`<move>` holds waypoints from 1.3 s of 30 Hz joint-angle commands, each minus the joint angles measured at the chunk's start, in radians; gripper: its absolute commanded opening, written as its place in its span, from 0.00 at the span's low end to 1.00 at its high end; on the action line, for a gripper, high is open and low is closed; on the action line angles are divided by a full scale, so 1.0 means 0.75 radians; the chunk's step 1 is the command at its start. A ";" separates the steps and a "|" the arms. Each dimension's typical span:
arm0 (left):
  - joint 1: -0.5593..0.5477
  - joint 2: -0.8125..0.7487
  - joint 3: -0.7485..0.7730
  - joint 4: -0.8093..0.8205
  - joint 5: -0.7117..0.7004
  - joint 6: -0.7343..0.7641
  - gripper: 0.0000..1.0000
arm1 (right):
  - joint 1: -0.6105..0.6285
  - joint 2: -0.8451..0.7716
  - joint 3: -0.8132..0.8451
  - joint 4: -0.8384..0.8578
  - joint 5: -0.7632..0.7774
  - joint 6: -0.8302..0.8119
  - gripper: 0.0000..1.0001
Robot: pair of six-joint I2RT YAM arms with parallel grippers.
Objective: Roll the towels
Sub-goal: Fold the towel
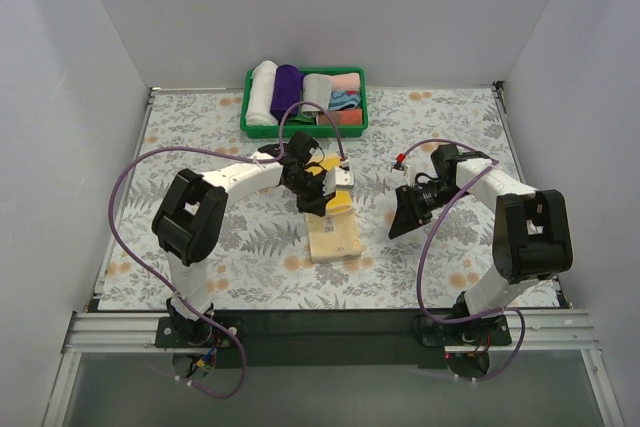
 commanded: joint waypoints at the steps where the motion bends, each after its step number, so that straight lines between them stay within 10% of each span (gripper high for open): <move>1: 0.005 -0.041 0.003 0.001 0.010 0.022 0.00 | -0.004 -0.001 0.003 -0.028 -0.041 -0.029 0.37; 12: 0.007 -0.012 0.013 0.011 -0.017 0.018 0.00 | -0.004 -0.001 0.003 -0.028 -0.049 -0.033 0.37; 23: 0.041 -0.034 0.087 -0.046 -0.054 -0.027 0.34 | -0.004 0.014 0.026 -0.054 -0.117 -0.061 0.36; 30: 0.146 -0.185 0.160 -0.068 0.087 -0.219 0.27 | 0.049 0.044 0.191 -0.050 -0.293 -0.057 0.33; 39: 0.148 -0.321 -0.230 0.324 0.462 -0.751 0.18 | 0.306 0.230 0.261 0.056 -0.454 0.022 0.29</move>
